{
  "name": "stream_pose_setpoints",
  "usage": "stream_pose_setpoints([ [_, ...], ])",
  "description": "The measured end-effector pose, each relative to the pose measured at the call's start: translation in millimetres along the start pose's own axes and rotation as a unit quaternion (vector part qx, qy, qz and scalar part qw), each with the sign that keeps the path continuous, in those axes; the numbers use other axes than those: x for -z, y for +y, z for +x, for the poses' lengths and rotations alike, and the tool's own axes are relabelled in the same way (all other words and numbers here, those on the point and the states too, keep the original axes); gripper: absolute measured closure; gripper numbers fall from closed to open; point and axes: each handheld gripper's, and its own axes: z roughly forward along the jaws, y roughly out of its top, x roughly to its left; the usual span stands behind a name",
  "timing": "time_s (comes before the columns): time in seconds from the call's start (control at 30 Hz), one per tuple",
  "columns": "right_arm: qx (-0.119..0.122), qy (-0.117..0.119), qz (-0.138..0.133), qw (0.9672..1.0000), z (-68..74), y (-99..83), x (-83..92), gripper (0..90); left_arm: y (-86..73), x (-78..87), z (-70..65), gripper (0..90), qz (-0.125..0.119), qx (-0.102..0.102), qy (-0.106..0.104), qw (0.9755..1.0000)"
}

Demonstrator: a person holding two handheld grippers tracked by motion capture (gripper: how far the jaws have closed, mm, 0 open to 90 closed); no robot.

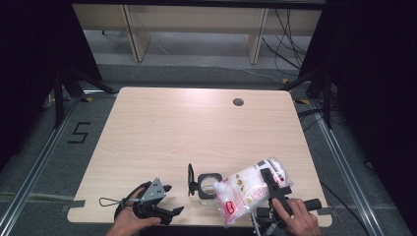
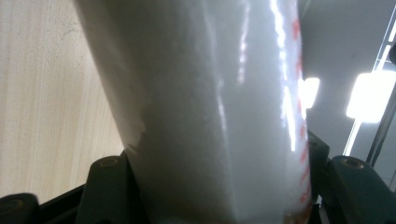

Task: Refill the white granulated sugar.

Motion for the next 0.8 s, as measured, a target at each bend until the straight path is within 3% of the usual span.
stream_pose_setpoints([
  [0.1, -0.01, -0.004, 0.002, 0.9999, 1.2, 0.4, 0.0, 41.7, -0.1, -0.4, -0.5, 18.6, 0.001, 0.004, -0.001, 1.0],
  [0.23, -0.005, -0.003, 0.002, 1.0, 1.0, 0.5, -0.1, 41.7, 0.0, -0.2, -0.4, 18.6, 0.001, 0.002, -0.001, 1.0],
  [0.3, -0.033, -0.009, -0.001, 0.9994, 2.7, -0.8, 0.7, 41.6, -0.1, -0.2, -0.3, 18.6, 0.001, 0.003, -0.001, 1.0],
  [0.37, -0.031, -0.023, -0.017, 0.9991, 1.4, -1.4, -1.2, 41.6, 0.0, -0.3, -0.2, 18.6, 0.003, 0.002, -0.003, 1.0],
  [0.43, -0.03, -0.022, -0.014, 0.9992, 3.3, -1.1, -1.9, 41.6, 0.0, -0.4, -0.5, 18.6, 0.003, 0.003, -0.003, 1.0],
  [0.47, -0.009, -0.017, -0.01, 0.9998, 2.1, 0.0, -2.5, 41.8, -0.1, -0.4, -0.8, 18.6, 0.001, 0.003, -0.001, 1.0],
  [0.5, -0.028, -0.011, -0.01, 0.9995, 5.0, -1.0, -2.7, 41.7, 0.0, -0.2, -0.6, 18.6, 0.001, 0.002, -0.001, 1.0],
  [0.57, -0.027, -0.009, -0.008, 0.9996, 4.9, -1.1, -2.4, 41.6, 0.0, -0.2, -0.4, 18.6, 0.001, 0.002, 0.0, 1.0],
  [0.6, -0.015, -0.02, -0.013, 0.9996, 3.0, -0.7, -2.3, 41.7, -0.2, -0.5, -0.3, 18.6, 0.001, 0.003, -0.001, 1.0],
  [0.77, -0.012, -0.024, -0.015, 0.9995, 2.5, -1.2, -2.2, 41.7, -0.1, -0.4, -0.7, 18.6, 0.001, 0.003, -0.001, 1.0],
  [0.8, -0.011, -0.017, -0.011, 0.9997, 1.8, -1.1, -1.7, 41.7, -0.1, -0.4, -0.5, 18.6, 0.001, 0.002, -0.001, 1.0],
])
